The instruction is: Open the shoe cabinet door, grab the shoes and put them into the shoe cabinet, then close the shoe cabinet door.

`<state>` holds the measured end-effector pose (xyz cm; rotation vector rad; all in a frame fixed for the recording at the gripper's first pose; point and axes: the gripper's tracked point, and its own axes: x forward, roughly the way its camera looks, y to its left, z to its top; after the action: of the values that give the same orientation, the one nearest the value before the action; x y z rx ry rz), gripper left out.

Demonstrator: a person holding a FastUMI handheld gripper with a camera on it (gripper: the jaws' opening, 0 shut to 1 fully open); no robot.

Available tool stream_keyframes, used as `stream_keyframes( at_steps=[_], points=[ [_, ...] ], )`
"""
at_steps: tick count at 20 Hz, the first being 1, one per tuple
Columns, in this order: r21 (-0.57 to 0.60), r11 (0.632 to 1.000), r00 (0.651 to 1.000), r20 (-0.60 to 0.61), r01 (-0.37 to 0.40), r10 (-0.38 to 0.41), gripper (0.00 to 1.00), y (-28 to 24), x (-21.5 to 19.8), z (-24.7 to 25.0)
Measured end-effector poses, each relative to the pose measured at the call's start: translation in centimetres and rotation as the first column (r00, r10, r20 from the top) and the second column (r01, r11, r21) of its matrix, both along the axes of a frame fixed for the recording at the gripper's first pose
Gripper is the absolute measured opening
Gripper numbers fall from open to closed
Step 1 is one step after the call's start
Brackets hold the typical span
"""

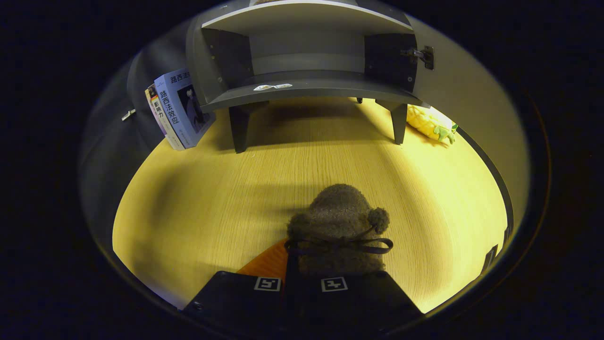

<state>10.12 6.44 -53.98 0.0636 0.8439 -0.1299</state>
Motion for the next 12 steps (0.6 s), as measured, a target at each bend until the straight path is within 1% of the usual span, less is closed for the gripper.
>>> stream_keyframes(
  at_steps=[2,3,4,5,8,10,12],
  points=[
    [0.000,1.000,1.000,0.002,0.000,0.000,0.16,0.0,0.3,-0.1],
    [-0.001,1.000,1.000,0.012,-0.008,0.008,0.16,0.1,-0.2,-0.1],
    [0.007,1.000,1.000,0.003,-0.007,0.007,0.05,0.0,0.2,0.7],
    [0.011,1.000,1.000,0.008,-0.009,0.008,0.05,0.0,0.5,-0.2],
    [0.013,1.000,1.000,0.005,-0.024,0.024,0.05,0.1,0.2,0.1],
    [0.021,0.999,1.000,0.010,-0.028,0.028,0.05,0.0,-0.1,0.9],
    [0.034,0.999,0.999,0.032,-0.032,0.031,0.05,0.1,-0.4,2.8]
  ],
)
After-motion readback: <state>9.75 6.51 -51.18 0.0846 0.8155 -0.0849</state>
